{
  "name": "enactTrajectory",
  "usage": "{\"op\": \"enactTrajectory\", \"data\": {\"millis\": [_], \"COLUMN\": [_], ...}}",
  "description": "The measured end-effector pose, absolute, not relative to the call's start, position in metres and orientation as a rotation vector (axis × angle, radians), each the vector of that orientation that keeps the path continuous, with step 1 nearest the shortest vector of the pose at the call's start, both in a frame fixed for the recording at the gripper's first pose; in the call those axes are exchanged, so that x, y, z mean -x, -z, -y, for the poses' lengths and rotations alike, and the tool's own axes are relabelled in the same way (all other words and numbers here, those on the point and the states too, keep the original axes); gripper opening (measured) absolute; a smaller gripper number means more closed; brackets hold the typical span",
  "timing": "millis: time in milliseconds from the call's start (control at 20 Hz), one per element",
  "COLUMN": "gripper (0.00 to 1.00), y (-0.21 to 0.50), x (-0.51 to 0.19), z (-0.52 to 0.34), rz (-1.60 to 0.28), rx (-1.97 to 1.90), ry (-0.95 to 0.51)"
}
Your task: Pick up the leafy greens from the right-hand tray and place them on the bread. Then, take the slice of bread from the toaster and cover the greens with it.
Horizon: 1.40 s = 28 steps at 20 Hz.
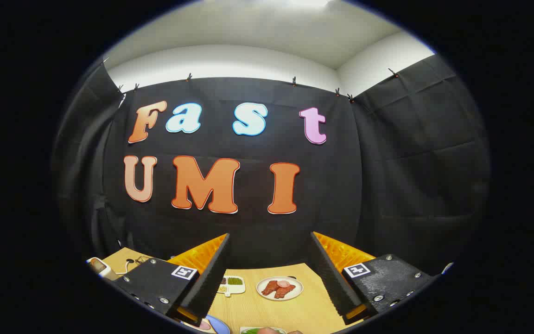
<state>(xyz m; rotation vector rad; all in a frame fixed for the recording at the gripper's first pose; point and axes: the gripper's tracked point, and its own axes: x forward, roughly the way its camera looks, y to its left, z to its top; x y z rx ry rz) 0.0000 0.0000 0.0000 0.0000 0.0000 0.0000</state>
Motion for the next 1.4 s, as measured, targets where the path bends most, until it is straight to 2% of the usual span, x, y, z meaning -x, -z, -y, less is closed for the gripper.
{"op": "enactTrajectory", "data": {"millis": [500, 1000, 1200, 1400], "gripper": [0.99, 0.99, 0.99, 0.99], "y": [-0.03, -0.006, -0.004, 0.032], "x": [0.002, 0.009, 0.009, 0.01], "z": [-0.005, -0.014, -0.004, 0.003], "rz": [0.065, 0.037, 0.031, -0.053], "rx": [-0.023, -0.043, -0.043, -0.032], "ry": [-0.117, -0.265, -0.236, -0.2]}}
